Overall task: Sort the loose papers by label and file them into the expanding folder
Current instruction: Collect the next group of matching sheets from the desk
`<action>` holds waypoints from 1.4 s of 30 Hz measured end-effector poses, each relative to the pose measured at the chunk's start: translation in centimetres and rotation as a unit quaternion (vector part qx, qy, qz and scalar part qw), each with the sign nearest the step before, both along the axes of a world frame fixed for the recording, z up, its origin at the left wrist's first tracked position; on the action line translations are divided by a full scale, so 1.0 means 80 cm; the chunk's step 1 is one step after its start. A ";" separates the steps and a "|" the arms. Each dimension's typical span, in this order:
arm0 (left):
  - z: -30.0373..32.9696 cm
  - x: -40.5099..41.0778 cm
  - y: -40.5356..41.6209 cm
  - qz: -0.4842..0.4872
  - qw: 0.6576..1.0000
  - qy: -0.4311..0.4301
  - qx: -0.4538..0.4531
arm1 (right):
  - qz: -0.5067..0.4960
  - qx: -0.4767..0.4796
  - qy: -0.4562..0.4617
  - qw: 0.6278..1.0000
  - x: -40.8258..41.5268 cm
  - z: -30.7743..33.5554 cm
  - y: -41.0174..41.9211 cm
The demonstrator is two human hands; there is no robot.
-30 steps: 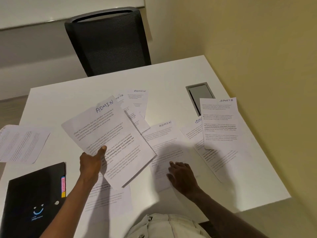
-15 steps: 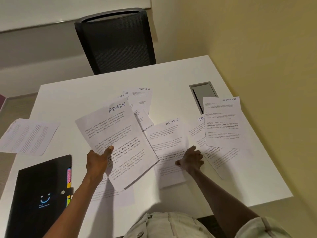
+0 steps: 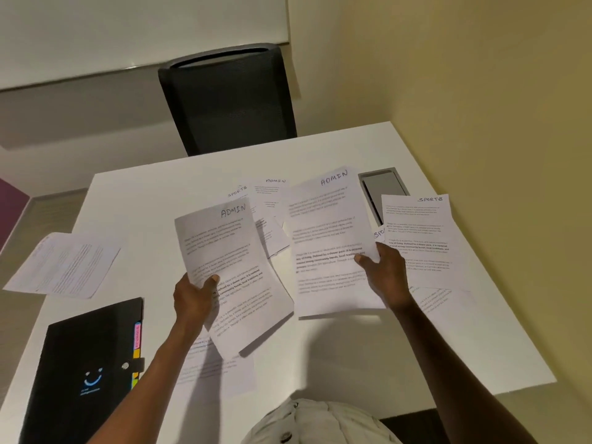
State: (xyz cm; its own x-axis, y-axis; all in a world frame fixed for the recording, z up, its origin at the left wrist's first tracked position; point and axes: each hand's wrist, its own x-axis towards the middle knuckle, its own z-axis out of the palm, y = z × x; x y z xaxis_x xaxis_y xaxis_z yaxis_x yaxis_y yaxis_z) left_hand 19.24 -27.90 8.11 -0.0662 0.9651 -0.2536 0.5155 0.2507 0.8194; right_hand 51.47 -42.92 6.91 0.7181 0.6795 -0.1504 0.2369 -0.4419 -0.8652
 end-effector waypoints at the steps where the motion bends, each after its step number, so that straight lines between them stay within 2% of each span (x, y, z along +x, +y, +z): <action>1: 0.000 0.004 0.001 0.000 1.000 -0.013 -0.010 | 0.014 0.021 0.061 0.998 -0.001 0.013 0.003; 3: 0.003 0.015 0.003 -0.004 0.998 -0.038 -0.043 | 0.053 0.044 0.162 0.984 -0.010 0.035 0.007; 4: 0.003 0.019 0.003 -0.013 0.996 -0.052 -0.065 | 0.074 0.037 0.181 0.980 -0.014 0.042 0.008; 10: 0.020 0.042 -0.015 -0.118 0.964 -0.166 -0.173 | 0.134 -0.061 0.187 0.971 -0.047 0.042 0.009; 14: 0.030 0.052 -0.033 -0.183 0.940 -0.212 -0.195 | 0.123 -0.033 0.219 0.967 -0.059 0.038 0.004; 16: 0.025 0.053 -0.034 -0.162 0.942 -0.209 -0.207 | 0.123 -0.020 0.212 0.969 -0.065 0.028 0.008; 19: 0.027 0.064 -0.034 -0.054 0.946 -0.209 -0.242 | 0.121 0.007 0.175 0.977 -0.077 0.021 0.011; 21: 0.037 0.073 -0.034 -0.055 0.959 -0.195 -0.199 | 0.101 0.034 0.151 0.983 -0.081 0.025 0.015; 24: 0.053 0.081 -0.036 -0.129 0.969 -0.205 -0.040 | 0.074 0.079 0.094 0.990 -0.079 0.038 0.022; 27: 0.062 0.088 -0.033 -0.130 0.970 -0.203 0.026 | 0.053 0.117 0.062 0.990 -0.074 0.048 0.023; 29: 0.061 0.093 -0.034 -0.130 0.968 -0.214 0.031 | 0.046 0.134 0.066 0.988 -0.071 0.046 0.022; 34: 0.028 0.085 -0.047 -0.120 0.970 -0.208 -0.025 | 0.042 0.120 0.139 0.982 -0.078 0.007 0.008; 42: 0.006 0.085 -0.070 -0.113 0.980 -0.160 -0.038 | 0.063 0.094 0.144 0.983 -0.090 -0.016 0.001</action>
State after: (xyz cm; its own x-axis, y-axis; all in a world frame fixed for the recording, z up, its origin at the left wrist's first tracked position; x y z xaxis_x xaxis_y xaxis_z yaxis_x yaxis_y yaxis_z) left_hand 26.03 -33.46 8.60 0.2413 0.9236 -0.2979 0.2846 0.2261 0.9316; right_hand 44.29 -42.82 5.64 0.5723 0.7956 -0.1988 0.0133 -0.2514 -0.9678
